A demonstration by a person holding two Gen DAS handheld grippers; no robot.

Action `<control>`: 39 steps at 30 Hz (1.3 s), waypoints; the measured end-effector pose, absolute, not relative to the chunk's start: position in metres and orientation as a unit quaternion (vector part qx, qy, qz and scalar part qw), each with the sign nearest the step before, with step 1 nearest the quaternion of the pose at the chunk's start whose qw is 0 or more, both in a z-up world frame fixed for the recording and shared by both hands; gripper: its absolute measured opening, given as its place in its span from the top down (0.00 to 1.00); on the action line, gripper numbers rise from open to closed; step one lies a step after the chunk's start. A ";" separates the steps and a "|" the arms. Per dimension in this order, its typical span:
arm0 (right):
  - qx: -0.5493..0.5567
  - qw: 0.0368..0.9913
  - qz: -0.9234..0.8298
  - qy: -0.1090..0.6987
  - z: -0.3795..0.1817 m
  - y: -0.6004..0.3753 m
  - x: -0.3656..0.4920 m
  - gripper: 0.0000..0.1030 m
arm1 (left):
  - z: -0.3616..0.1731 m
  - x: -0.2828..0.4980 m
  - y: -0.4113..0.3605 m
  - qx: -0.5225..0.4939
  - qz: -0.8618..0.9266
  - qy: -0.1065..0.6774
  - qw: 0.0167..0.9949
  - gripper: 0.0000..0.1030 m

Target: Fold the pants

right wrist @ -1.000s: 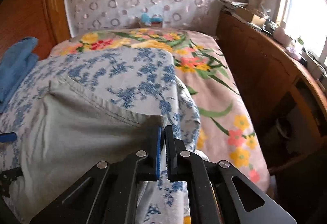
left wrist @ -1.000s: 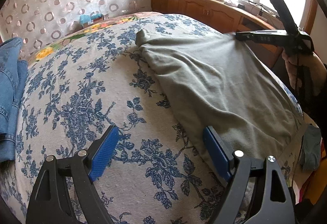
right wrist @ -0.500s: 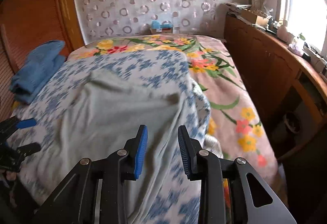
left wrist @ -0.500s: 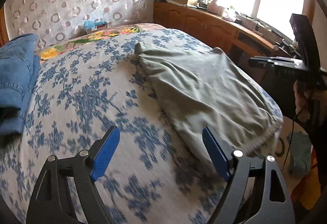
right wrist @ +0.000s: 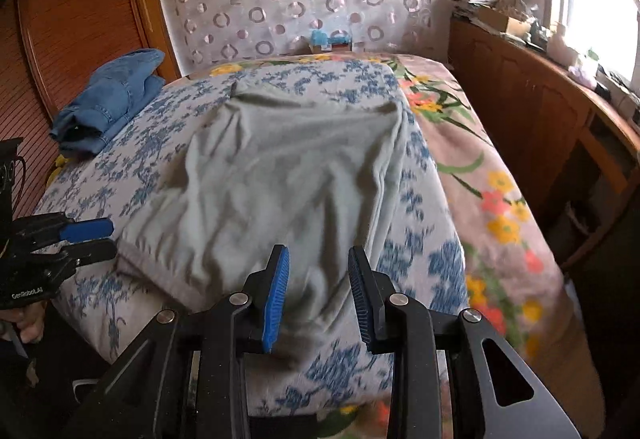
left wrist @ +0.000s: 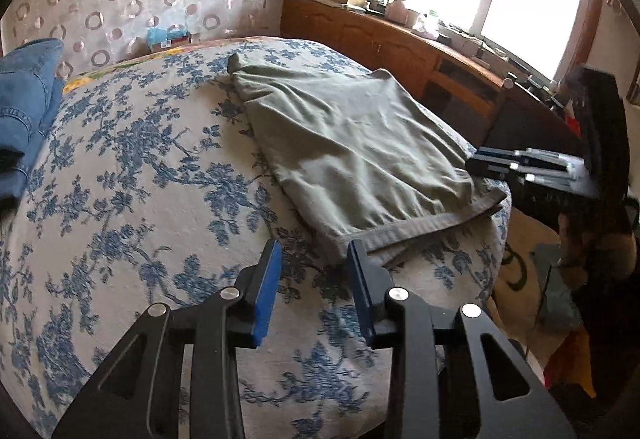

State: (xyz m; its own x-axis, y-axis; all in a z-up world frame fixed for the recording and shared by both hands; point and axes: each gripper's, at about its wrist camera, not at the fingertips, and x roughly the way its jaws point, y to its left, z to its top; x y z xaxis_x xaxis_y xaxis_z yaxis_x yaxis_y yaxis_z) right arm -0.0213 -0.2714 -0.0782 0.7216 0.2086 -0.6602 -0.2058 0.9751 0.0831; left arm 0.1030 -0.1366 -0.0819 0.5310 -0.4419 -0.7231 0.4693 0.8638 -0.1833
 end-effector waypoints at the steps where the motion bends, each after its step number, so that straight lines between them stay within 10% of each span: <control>1: 0.003 0.927 0.113 0.357 -0.079 -0.270 -0.024 0.69 | -0.082 0.100 -0.139 0.018 -0.263 0.408 0.874 0.66; 9: -0.003 0.931 0.095 0.353 -0.093 -0.272 -0.038 0.66 | -0.088 0.106 -0.151 0.025 -0.267 0.417 0.868 0.66; 19: -0.004 0.935 0.090 0.343 -0.097 -0.267 -0.046 0.66 | -0.073 0.095 -0.156 0.029 -0.270 0.397 0.877 0.93; 33: 0.001 0.936 0.091 0.341 -0.098 -0.270 -0.043 0.65 | -0.082 0.086 -0.155 0.034 -0.260 0.419 0.869 0.93; 39: 0.037 0.936 0.092 0.337 -0.096 -0.284 -0.053 0.58 | -0.079 0.088 -0.152 0.023 -0.246 0.412 0.877 0.75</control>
